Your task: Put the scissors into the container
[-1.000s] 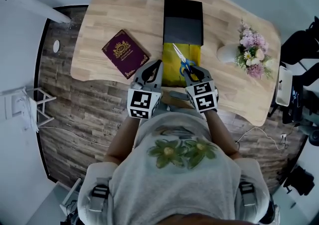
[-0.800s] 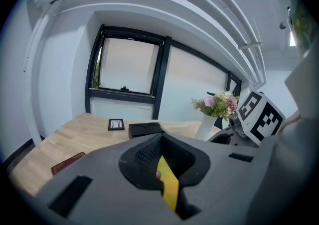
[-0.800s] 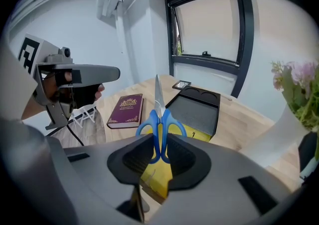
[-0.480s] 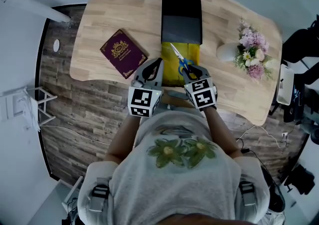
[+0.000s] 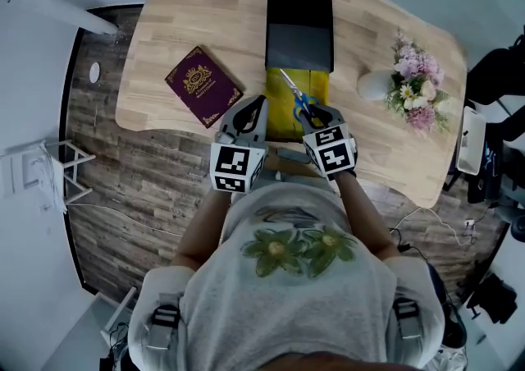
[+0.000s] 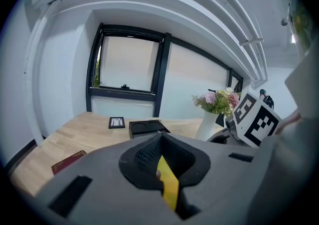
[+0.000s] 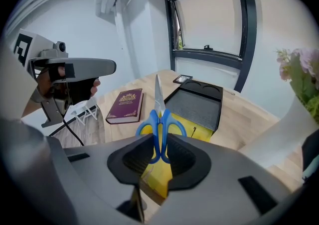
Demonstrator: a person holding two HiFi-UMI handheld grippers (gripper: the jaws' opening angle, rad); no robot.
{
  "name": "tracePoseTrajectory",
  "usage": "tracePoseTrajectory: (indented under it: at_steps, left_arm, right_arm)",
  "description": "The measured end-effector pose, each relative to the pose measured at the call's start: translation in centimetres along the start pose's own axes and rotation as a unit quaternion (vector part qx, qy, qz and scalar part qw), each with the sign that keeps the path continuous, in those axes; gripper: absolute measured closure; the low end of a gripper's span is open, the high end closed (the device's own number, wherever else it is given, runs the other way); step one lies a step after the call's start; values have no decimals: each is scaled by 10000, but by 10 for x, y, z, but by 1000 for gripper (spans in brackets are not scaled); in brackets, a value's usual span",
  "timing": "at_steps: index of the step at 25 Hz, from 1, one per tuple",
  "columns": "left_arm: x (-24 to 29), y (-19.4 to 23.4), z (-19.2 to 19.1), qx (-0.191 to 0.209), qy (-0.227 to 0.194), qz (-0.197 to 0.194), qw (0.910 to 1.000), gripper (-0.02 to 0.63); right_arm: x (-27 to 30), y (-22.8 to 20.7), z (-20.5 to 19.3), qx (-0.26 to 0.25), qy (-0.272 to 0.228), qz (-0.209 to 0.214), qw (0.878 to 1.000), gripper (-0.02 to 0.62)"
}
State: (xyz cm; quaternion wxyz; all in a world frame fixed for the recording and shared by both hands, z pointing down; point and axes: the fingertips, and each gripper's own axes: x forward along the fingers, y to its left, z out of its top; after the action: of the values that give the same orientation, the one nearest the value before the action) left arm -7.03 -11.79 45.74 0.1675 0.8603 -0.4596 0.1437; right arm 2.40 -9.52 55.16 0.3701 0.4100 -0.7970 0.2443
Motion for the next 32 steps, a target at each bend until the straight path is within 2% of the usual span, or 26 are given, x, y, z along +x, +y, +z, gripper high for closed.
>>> tracePoseTrajectory:
  at_steps: [13,32]
  left_arm:
    - [0,8,-8,-81,82,186,9998,598]
    - [6,14,-11,-88,162,246,9995,599]
  right_arm:
    - [13,-1,-12,-85,247,120,9996,515]
    - [31,-3,-18,-88,450,157,9988,515]
